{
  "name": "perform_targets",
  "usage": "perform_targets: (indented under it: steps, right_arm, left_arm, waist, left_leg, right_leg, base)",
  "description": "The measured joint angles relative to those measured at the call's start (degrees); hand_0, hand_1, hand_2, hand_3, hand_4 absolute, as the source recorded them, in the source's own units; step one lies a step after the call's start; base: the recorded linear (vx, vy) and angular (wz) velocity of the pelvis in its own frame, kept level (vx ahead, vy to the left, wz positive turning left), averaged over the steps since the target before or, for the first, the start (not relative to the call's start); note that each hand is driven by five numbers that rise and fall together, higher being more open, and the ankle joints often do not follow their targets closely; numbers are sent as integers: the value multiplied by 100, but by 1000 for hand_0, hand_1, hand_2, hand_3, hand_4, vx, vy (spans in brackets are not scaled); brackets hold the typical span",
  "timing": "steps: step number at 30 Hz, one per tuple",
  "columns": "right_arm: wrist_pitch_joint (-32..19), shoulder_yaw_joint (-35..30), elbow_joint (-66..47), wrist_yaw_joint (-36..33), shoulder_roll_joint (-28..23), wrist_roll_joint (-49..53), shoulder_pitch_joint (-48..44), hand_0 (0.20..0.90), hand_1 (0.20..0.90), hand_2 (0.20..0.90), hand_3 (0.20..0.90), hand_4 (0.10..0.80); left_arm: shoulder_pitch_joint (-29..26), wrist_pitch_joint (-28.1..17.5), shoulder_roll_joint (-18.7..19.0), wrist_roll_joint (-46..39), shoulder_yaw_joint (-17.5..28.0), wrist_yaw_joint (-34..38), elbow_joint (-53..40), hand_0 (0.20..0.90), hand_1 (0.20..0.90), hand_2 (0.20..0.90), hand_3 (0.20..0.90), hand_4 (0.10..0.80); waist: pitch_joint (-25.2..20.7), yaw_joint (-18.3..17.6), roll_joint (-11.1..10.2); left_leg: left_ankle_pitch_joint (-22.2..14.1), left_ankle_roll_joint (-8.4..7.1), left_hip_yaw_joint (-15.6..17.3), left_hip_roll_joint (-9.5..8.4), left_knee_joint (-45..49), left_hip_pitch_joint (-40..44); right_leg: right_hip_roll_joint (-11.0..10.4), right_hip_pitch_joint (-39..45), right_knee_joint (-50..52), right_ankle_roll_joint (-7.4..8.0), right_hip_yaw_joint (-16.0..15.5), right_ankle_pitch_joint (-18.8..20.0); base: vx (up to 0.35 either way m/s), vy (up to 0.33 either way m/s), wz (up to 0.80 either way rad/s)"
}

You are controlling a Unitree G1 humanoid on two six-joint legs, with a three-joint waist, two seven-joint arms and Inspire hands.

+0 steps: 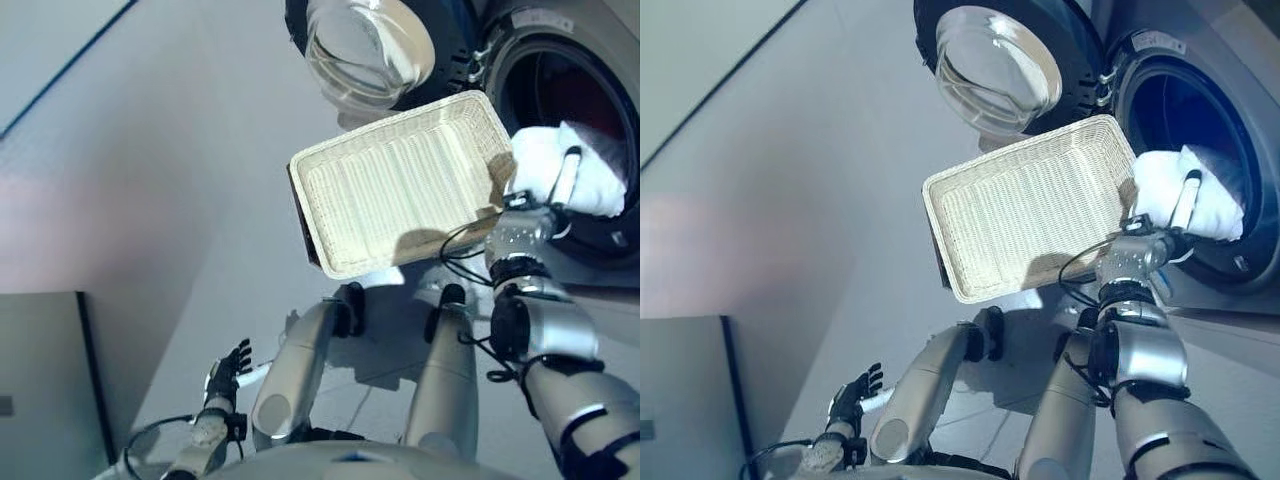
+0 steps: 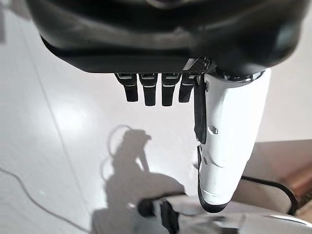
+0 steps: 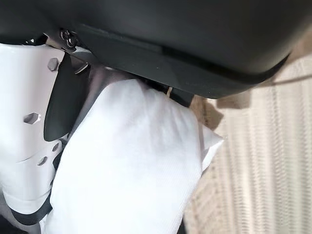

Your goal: Pick up the clothes and place them into the washing machine

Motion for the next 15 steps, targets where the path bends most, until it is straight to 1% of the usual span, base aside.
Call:
perform_targets:
  steps: [2, 4, 5, 8, 10, 11, 12, 15]
  right_arm:
    - [0, 7, 9, -138, -77, -121, -17, 200, 200, 200, 200, 300]
    - [75, -1, 33, -335, -293, -275, -51, 200, 200, 200, 200, 300]
    - [98, 53, 33, -375, -338, -336, -92, 200, 200, 200, 200, 300]
    - [177, 141, 28, -442, -497, -605, -134, 200, 200, 200, 200, 300]
    - [251, 271, 28, -445, -772, -904, -228, 200, 200, 200, 200, 300]
    - [280, 285, 28, -438, -893, -937, -349, 200, 200, 200, 200, 300]
    - [380, 266, 29, -472, -920, -846, -514, 200, 200, 200, 200, 300]
    - [442, 312, 28, -665, -1076, -848, -688, 200, 200, 200, 200, 300]
  left_arm:
    - [71, 1, -2, 4, 1, 2, 13, 900, 900, 900, 900, 800]
    - [87, -26, -7, 38, 9, 5, 11, 900, 900, 900, 900, 800]
    - [84, -26, -5, 37, 33, 18, 11, 900, 900, 900, 900, 800]
    - [83, -32, -24, 58, 36, 9, -8, 900, 900, 900, 900, 800]
    - [91, -43, -32, 58, 34, 4, -23, 900, 900, 900, 900, 800]
    - [92, -35, -34, 58, 27, 4, -18, 900, 900, 900, 900, 800]
    - [92, -34, -38, 58, -1, 3, -13, 900, 900, 900, 900, 800]
    - [91, -52, -74, 59, 1, -2, -79, 900, 900, 900, 900, 800]
  waist:
    - [-52, 61, 67]
    - [-164, 141, 210]
    - [-177, 138, 227]
    - [-189, 143, 242]
    - [-190, 151, 244]
    - [-191, 141, 245]
    - [-199, 131, 255]
    - [-224, 159, 286]
  left_leg:
    - [47, 44, 75, -51, -131, 97]
    - [86, 86, 124, -75, -290, 151]
    - [113, 95, 143, -94, -345, 158]
    - [181, 100, 190, -160, -543, 277]
    - [214, 101, 228, -171, -620, 336]
    - [219, 95, 229, -169, -642, 339]
    - [234, 91, 241, -173, -682, 339]
    - [266, 83, 236, -201, -772, 415]
  right_leg:
    - [-17, 10, -49, -10, 91, 37]
    - [-36, 40, -183, 14, 113, 76]
    - [-48, 25, -205, 60, 128, 109]
    - [-85, 51, -278, 70, 189, 118]
    - [-87, 66, -317, 79, 217, 126]
    - [-78, 62, -338, 75, 219, 137]
    - [-75, 45, -353, 71, 234, 146]
    - [-90, 82, -361, 69, 237, 150]
  base:
    - [3, 18, -15]
    - [3, 26, -5]
    - [0, 0, 0]
    - [3, 7, -3]
    - [-4, 9, -6]
    - [-5, -5, -7]
    - [11, -8, -4]
    - [24, 6, 1]
